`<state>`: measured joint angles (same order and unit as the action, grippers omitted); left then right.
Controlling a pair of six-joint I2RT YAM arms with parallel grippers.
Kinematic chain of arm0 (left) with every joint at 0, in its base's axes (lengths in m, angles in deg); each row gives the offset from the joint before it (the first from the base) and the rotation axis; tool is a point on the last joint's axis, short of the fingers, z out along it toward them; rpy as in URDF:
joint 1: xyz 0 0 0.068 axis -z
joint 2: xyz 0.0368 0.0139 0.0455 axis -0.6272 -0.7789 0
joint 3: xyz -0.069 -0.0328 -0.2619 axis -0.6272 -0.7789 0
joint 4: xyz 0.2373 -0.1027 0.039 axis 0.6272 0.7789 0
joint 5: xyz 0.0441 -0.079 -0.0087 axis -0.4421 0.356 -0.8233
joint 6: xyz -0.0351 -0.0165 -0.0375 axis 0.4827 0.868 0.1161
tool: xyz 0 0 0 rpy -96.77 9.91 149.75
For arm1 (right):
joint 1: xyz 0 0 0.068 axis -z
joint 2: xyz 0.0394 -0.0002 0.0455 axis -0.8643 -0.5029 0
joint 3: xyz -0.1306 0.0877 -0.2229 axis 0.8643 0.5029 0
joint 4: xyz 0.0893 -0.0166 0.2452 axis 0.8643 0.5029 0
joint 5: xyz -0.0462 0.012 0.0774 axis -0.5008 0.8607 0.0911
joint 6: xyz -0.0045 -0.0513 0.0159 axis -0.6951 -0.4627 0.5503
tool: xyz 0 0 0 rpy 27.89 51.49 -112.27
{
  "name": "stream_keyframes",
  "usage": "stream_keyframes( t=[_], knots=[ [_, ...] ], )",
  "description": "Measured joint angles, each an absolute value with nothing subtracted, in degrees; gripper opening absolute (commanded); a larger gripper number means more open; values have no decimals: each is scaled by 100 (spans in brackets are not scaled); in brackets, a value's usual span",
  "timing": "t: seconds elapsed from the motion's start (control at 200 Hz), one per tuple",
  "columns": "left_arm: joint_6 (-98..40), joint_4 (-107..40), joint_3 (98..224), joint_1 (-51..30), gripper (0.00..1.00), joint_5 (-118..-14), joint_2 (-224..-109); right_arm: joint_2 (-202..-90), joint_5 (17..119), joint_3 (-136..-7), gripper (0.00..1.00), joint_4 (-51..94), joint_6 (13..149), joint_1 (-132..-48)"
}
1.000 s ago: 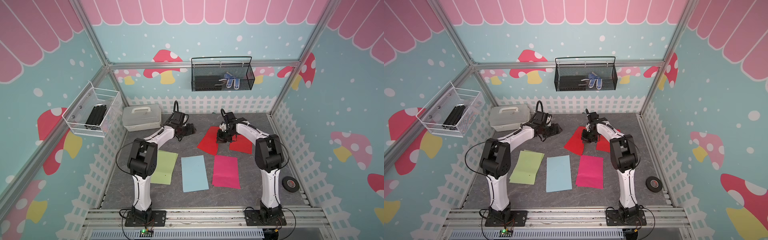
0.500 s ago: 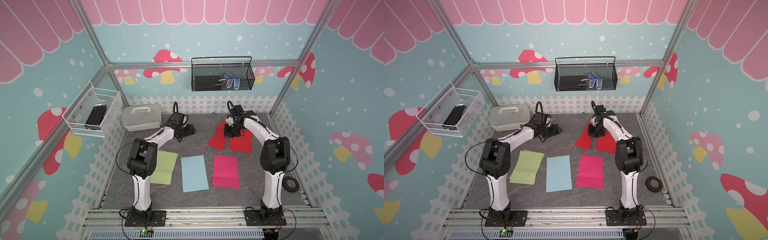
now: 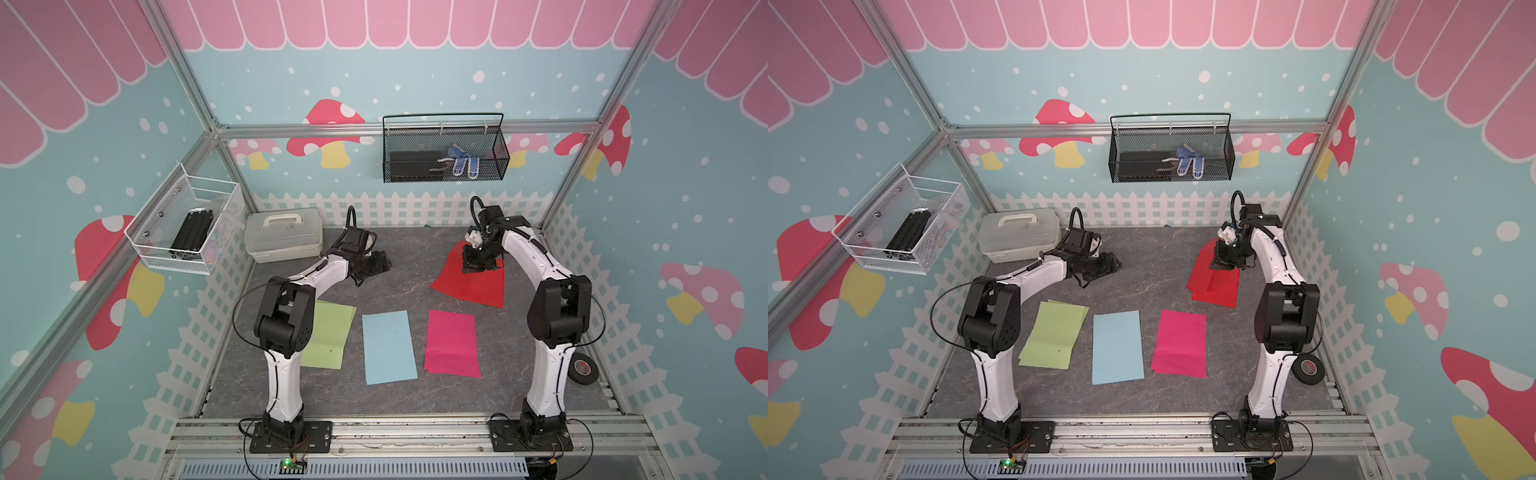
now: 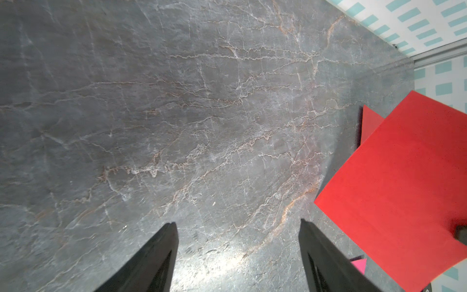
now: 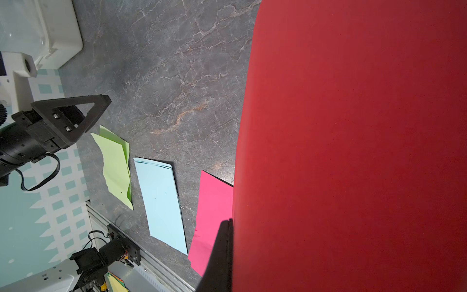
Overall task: Sort the scattered colored papers by color
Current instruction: Pick up the colored paper from the center of the board.
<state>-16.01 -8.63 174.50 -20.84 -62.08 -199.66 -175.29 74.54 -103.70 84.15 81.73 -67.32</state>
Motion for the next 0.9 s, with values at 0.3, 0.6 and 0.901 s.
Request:
stream_keyframes(
  t=[0.3, 0.6, 0.901],
  knots=[
    [-1601, -865, 17426, -2121, 78, -6195, -19966, -17311, 7998, -10374, 0, 8704, 7782, -5991],
    [-1601, -867, 17418, -2152, 78, -6188, -19966, -17204, 8390, -10374, 0, 8785, 7638, -5873],
    [-1604, -878, 17354, -2158, 78, -6184, -19966, -17151, 8602, -10258, 0, 8789, 7570, -5840]
  ],
)
